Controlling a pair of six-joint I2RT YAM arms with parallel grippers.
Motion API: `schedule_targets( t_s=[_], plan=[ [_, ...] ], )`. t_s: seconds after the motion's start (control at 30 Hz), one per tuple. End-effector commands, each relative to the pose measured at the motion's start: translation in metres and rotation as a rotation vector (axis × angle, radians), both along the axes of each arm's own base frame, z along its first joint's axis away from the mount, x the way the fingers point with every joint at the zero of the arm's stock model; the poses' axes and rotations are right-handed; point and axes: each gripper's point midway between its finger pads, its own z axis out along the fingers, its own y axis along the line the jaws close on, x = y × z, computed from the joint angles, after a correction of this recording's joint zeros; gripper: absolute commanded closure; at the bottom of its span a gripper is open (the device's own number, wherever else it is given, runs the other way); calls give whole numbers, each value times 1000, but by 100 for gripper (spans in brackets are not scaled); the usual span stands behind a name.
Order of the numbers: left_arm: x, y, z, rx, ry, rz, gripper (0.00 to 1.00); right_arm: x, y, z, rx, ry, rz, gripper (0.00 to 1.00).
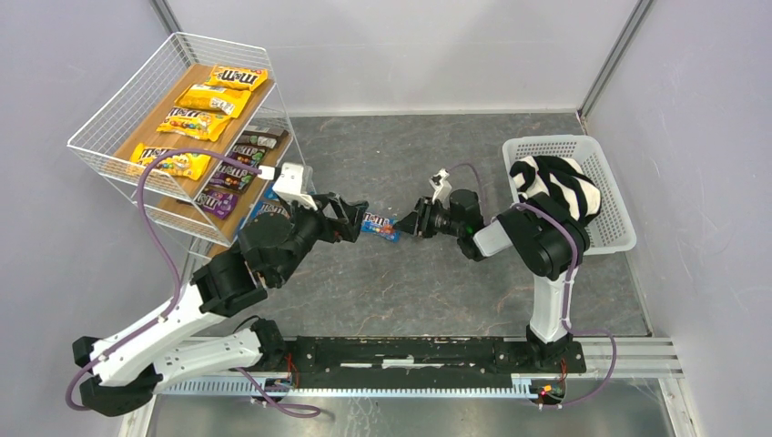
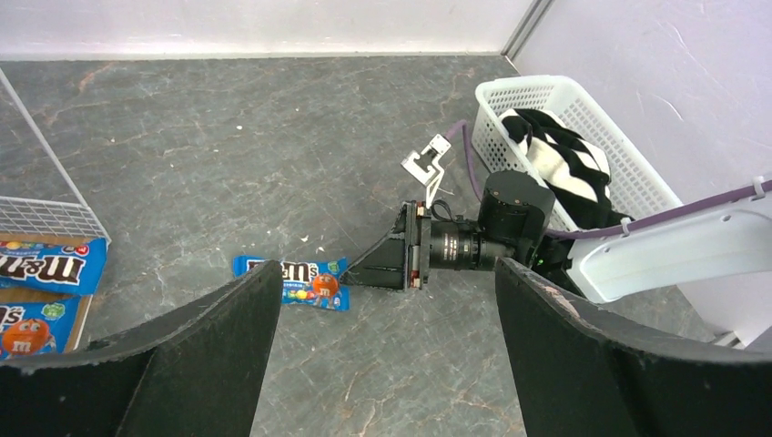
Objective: Place and organize the candy bags onto the shelf
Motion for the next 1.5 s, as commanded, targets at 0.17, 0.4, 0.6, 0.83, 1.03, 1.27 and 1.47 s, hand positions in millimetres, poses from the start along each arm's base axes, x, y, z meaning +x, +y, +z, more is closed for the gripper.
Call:
schedule_targets(
  t_s=[0.17,0.4,0.6,0.83,1.03,1.27,1.47],
  plan=[
    [-10,14,9,-117,17,19,7,14,-6,-20,-93,76,-72,47],
    [-7,13,9,-99,11,26,7,4,15,-30,-61,159,-63,52],
    [-6,7,5,-75,17,12,7,0,32,-28,-18,179,-70,65],
    [-12,12,3,-67,31,-3,7,-5,42,-8,107,181,-85,89],
    [-22,19,6,-72,40,-35,6,-26,62,34,268,152,-63,96],
    [-40,20,5,-77,58,-120,7,-47,92,65,334,124,-66,100],
    [-58,13,3,-58,87,-232,8,-64,128,86,365,103,-41,100]
  ],
)
